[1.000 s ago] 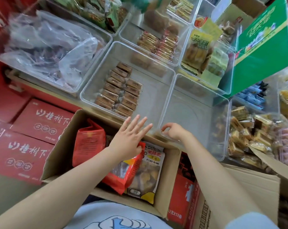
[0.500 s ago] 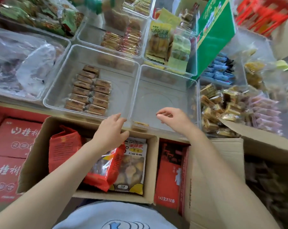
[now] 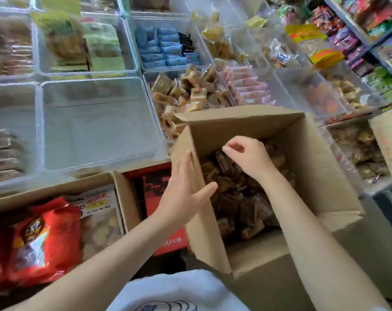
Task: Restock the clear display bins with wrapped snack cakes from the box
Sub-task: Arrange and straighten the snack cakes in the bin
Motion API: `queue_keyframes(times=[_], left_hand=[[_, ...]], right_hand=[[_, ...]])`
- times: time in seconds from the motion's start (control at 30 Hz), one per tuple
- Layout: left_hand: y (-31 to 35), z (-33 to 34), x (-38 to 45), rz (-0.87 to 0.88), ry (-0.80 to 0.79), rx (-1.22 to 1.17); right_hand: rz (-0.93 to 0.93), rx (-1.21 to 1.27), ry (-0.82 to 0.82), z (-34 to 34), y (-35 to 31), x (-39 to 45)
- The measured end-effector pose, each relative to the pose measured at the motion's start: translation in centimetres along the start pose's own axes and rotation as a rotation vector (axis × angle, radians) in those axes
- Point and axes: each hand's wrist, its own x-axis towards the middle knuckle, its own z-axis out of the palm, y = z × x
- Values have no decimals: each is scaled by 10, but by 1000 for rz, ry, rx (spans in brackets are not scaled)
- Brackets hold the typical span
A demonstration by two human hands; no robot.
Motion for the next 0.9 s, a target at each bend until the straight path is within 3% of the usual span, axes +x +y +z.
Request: queue_keyframes(times=[0.17,0.4,0.53,0.73,0.9], left_hand=[[-11,9,3,-17,66,-87],[-17,5,1,-15,86,-115],[-19,9,3,-9,114,-111],[-19,13,5,-7,130,-131],[-17,12,5,-11,110,-135]], right_hand=[[37,-177,-178,26,42,19],[29,-747,-440,83,67,59],[-14,-903,-397,106,74,65],[-103,-735,-308,84,80,64],[-42,-87,-119,22,52,41]])
